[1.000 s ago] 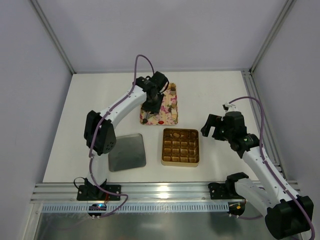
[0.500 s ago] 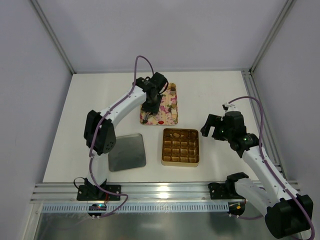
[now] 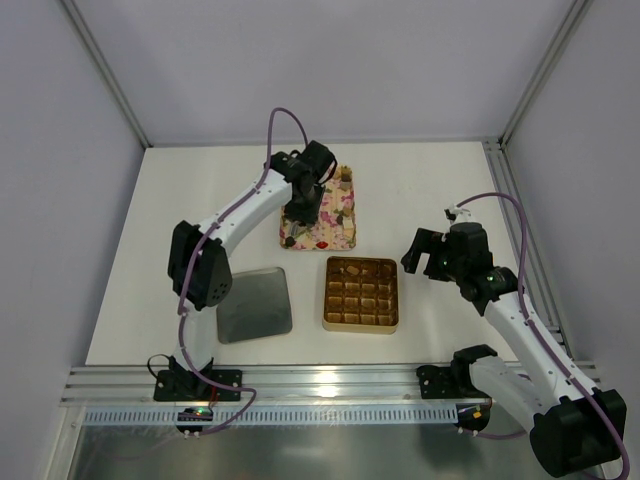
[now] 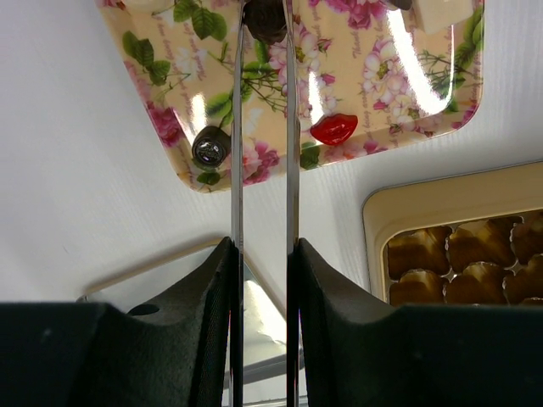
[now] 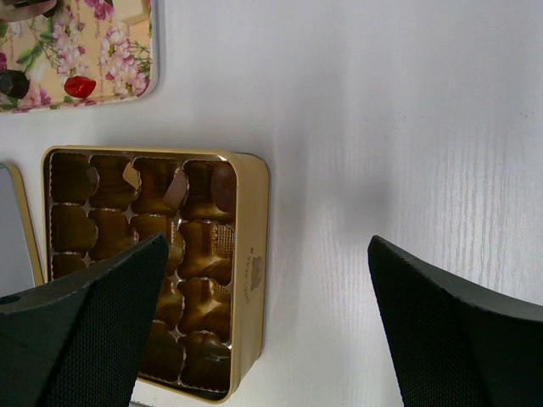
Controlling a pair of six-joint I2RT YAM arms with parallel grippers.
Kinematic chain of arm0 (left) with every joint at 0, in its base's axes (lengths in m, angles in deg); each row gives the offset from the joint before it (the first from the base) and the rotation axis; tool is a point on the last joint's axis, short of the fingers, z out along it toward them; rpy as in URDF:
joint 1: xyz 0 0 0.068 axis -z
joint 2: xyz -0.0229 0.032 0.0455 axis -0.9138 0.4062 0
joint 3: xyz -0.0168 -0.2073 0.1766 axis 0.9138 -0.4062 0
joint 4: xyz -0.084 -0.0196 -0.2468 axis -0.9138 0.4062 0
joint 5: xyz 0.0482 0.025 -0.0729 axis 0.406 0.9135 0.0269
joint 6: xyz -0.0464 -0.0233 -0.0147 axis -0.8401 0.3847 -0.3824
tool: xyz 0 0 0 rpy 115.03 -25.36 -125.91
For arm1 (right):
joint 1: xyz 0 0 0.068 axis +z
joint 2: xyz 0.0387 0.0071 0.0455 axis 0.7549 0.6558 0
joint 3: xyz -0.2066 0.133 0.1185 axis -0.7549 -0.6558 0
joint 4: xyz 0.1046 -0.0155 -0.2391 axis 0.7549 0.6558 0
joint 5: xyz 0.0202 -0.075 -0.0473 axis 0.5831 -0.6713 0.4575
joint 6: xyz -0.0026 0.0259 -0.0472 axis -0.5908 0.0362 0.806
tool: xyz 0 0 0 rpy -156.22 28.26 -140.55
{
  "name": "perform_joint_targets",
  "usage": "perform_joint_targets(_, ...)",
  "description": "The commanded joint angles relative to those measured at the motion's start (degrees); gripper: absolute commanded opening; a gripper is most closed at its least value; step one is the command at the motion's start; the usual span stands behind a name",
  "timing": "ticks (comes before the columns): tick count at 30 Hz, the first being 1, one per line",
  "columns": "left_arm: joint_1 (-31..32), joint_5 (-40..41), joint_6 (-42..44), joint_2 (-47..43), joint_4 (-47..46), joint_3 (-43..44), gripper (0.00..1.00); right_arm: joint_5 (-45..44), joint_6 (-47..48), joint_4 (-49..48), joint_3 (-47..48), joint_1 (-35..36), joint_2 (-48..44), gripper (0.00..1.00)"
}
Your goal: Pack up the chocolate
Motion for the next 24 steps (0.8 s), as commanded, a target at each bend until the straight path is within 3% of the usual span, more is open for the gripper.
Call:
perform_joint_targets(1,-0.35,-0.40,1.00,-2.29,0.54,2.75,0.30,-0.31,0.22,-1.55,2.03,0.17,-0.93,1.00)
perform_joint_targets(24,3.17,-6.12,-1.81,-12.13,1.07,-3.05,0.30,-0.13,-0.39,-2.44,2.03,0.17,-0.14,1.00)
